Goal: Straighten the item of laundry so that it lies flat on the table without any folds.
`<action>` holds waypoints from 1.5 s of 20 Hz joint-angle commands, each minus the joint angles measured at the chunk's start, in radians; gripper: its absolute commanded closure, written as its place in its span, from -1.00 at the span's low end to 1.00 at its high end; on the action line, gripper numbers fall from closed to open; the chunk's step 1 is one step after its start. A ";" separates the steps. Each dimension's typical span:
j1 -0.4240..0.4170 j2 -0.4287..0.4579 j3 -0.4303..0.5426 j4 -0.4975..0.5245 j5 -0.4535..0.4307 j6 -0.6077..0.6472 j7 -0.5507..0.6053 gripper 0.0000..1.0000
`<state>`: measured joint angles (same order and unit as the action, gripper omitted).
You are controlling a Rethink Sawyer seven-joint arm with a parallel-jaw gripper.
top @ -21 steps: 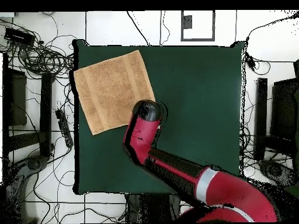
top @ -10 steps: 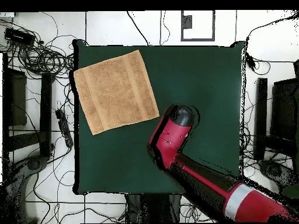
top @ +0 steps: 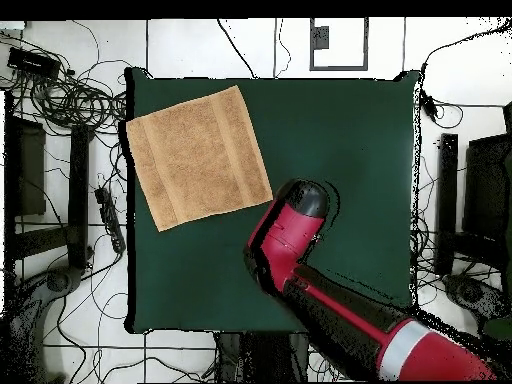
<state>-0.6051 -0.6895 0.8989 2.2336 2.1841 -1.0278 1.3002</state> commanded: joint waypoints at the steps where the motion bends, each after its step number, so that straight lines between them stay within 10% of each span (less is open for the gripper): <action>1: 0.060 -0.018 0.138 0.026 0.083 0.066 -0.097 -1.00; 19: 0.141 0.056 0.102 -0.090 -0.064 0.081 0.024 -1.00; 30: 0.237 0.174 -0.029 -0.171 -0.321 0.154 0.188 -1.00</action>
<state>-0.4277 -0.6171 0.9232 2.1215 1.9083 -0.9982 1.3002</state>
